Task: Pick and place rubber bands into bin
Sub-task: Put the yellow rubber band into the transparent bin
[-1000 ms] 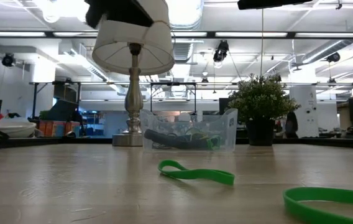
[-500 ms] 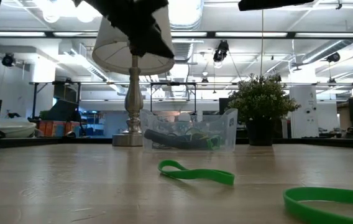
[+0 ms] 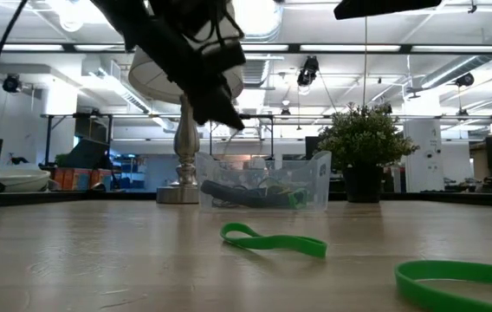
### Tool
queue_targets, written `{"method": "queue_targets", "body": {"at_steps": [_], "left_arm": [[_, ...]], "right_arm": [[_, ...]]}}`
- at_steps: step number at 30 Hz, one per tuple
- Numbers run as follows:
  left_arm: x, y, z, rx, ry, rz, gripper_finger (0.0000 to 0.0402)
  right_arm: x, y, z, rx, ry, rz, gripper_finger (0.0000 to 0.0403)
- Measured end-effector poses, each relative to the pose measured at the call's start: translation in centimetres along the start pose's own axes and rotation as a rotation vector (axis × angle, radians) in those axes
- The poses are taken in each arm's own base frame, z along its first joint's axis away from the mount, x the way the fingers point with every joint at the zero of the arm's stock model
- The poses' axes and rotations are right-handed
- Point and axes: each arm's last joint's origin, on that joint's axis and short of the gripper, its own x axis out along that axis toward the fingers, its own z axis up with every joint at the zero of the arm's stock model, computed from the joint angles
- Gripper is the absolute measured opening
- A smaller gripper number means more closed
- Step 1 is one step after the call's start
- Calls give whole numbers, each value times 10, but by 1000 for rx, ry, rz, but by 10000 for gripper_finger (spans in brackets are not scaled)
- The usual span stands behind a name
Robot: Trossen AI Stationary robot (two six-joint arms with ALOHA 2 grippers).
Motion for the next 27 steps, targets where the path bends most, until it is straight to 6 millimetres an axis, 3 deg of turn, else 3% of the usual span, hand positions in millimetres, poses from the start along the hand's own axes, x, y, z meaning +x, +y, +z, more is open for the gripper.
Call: {"method": "queue_targets", "body": {"at_steps": [7,14,21,27], "left_arm": [[15,-10,-8,49,44,-23,50],[12,-8,-6,42,46,-23,110],[-15,-15,-2,39,57,-71,118],[-47,-31,6,72,16,-133,118]], "right_arm": [[0,0,-1,14,13,3,63],[-1,3,-13,108,130,26,63],[-11,17,-42,361,431,24,63],[-19,32,-51,467,521,55,63]]}}
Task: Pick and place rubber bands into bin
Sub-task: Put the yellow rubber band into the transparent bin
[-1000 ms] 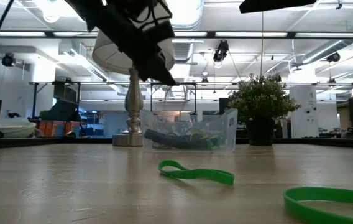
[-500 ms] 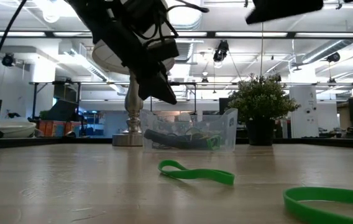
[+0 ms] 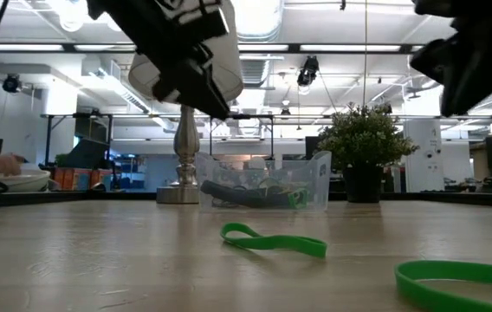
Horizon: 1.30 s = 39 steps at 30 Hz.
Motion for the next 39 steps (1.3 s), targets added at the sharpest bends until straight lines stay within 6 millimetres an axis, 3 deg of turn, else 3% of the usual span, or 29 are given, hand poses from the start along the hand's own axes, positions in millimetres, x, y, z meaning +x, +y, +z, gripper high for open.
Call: {"method": "queue_targets", "body": {"at_steps": [7,19,27,39], "left_arm": [[-26,-31,7,31,-43,-81,118],[-53,-71,9,79,-87,-186,118],[-60,-79,10,99,-105,-208,118],[-60,-80,8,62,-85,-214,118]], "right_arm": [[8,8,-14,37,29,40,63],[53,16,-37,34,212,52,63],[73,20,-44,-4,290,18,63],[72,22,-43,51,307,73,63]]}}
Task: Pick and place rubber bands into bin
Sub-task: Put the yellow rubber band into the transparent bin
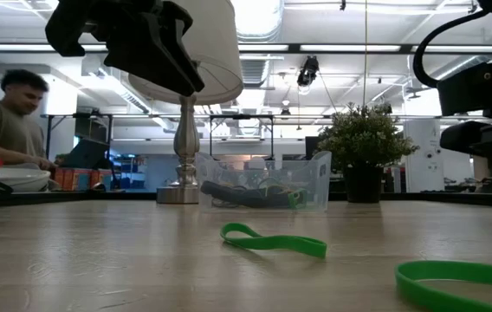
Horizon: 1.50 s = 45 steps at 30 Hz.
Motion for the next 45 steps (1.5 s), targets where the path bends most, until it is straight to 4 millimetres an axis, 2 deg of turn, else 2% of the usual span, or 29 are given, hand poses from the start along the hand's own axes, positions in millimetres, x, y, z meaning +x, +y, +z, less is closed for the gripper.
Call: {"method": "queue_targets", "body": {"at_steps": [12,18,27,36,45], "left_arm": [[-3,-7,-1,-62,7,-17,118],[-7,-15,0,-87,-5,-38,118],[-19,-30,5,-74,-39,-79,118],[-40,-40,8,-58,-97,-93,118],[-64,-56,8,-65,-152,-99,118]], "right_arm": [[3,1,-1,1,22,19,62],[6,1,-1,-9,44,19,16],[1,5,6,-111,-28,-62,8],[-26,17,38,-297,-227,-224,8],[-60,26,69,-484,-405,-473,8]]}}
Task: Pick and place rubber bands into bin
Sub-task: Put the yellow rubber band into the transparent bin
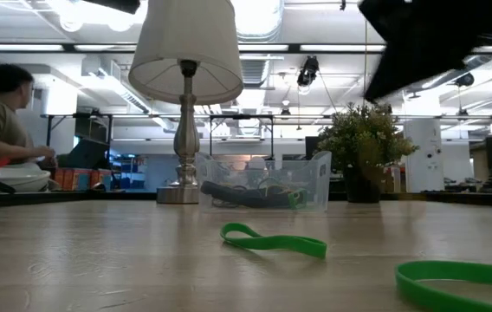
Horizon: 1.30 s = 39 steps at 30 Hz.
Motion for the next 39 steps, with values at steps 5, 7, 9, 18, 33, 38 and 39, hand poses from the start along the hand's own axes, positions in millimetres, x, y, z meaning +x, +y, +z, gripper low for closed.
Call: {"method": "queue_targets", "body": {"at_steps": [5,7,9,18,33,38,39], "left_arm": [[-10,-13,-1,24,-22,-32,118],[-13,-16,-1,17,-29,-26,118],[-15,-19,-1,15,-34,-27,118],[-18,-24,-3,-61,-40,-35,118],[-16,-26,-4,-99,-37,-30,118],[-16,-25,-5,-89,-30,-29,118],[-16,-25,-5,-81,-29,-28,118]], "right_arm": [[-9,-13,17,-74,-44,-132,8],[-12,-18,24,-91,-56,-163,8],[-14,-27,31,-99,-62,-192,8],[-3,-77,48,-73,-44,-286,8],[67,-175,8,211,-37,-105,8],[87,-188,-16,314,-80,-24,8],[90,-189,-20,333,-91,-9,9]]}}
